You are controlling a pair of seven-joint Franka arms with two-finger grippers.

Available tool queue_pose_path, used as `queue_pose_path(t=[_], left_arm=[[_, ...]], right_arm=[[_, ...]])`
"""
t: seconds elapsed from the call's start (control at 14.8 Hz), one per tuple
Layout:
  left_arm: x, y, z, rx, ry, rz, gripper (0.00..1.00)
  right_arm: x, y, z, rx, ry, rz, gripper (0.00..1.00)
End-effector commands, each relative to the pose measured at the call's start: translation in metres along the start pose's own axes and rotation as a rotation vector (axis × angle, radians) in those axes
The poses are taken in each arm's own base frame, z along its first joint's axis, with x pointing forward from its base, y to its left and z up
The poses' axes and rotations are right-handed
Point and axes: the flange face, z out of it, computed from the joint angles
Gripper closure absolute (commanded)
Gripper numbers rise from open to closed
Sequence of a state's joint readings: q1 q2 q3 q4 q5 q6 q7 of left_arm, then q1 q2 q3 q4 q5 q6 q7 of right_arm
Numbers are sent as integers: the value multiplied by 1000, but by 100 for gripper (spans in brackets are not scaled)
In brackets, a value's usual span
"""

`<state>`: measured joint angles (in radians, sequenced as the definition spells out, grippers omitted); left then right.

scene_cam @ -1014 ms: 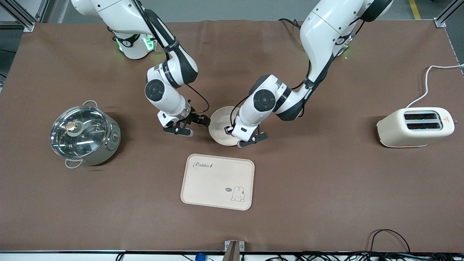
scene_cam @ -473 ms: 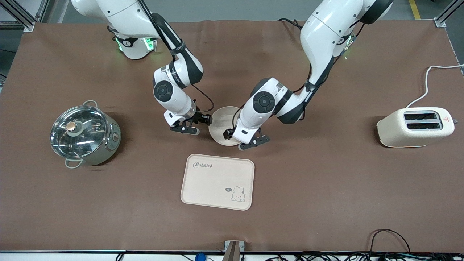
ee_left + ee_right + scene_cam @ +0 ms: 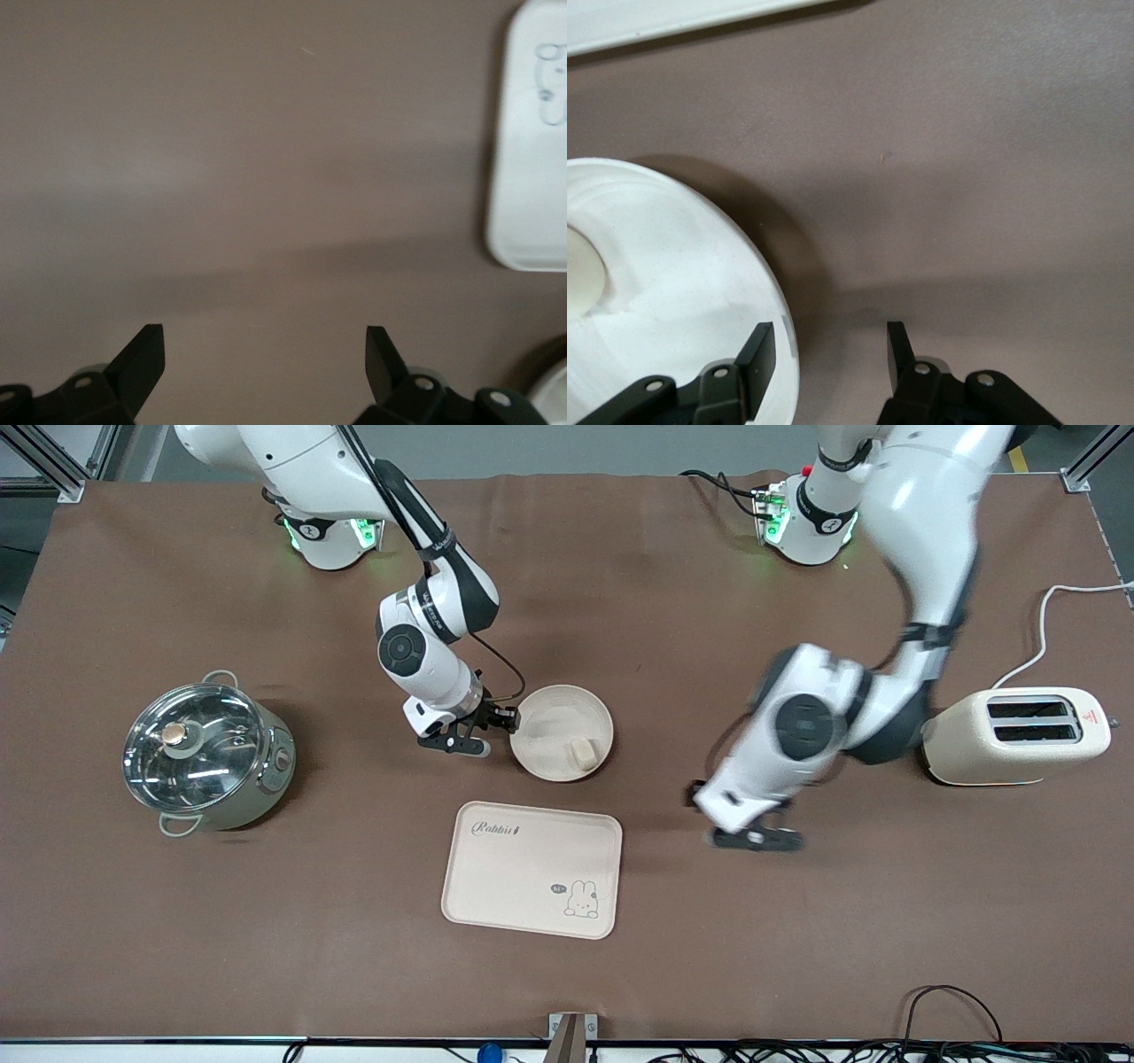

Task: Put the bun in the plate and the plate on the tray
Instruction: 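Release the bun and withdraw the left gripper while the right gripper holds the plate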

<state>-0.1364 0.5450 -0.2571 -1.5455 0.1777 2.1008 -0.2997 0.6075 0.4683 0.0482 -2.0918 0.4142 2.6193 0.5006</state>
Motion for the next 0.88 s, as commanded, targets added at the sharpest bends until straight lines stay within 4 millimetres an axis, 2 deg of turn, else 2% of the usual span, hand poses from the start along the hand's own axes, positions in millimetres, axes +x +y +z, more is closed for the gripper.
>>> queue_pose_path(t=[0.0, 0.07, 0.2, 0.34, 0.47, 0.54, 0.61, 0.81], left_arm=[[-4, -78, -60, 42, 23, 97, 0], [-9, -96, -81, 51, 21, 88, 0], [-22, -119, -143, 52, 19, 39, 0], [-53, -120, -211, 23, -43, 2, 0], [-92, -113, -268, 13, -64, -10, 0], [-99, -111, -281, 8, -44, -6, 0], [-102, -111, -287, 9, -34, -3, 0], [-101, -116, -287, 4, -33, -13, 0]], right_arm=[[-1, -10, 7, 12, -3, 10, 46], [0, -11, 8, 12, -2, 9, 49], [-6, -16, 11, 10, -6, -4, 60], [-5, -17, 11, 12, -4, -5, 71], [-4, -18, 13, 12, -4, -4, 73], [-4, -19, 14, 12, -4, -6, 74], [-4, -21, 15, 15, 0, -8, 74], [-5, -21, 20, 16, 8, -11, 78]])
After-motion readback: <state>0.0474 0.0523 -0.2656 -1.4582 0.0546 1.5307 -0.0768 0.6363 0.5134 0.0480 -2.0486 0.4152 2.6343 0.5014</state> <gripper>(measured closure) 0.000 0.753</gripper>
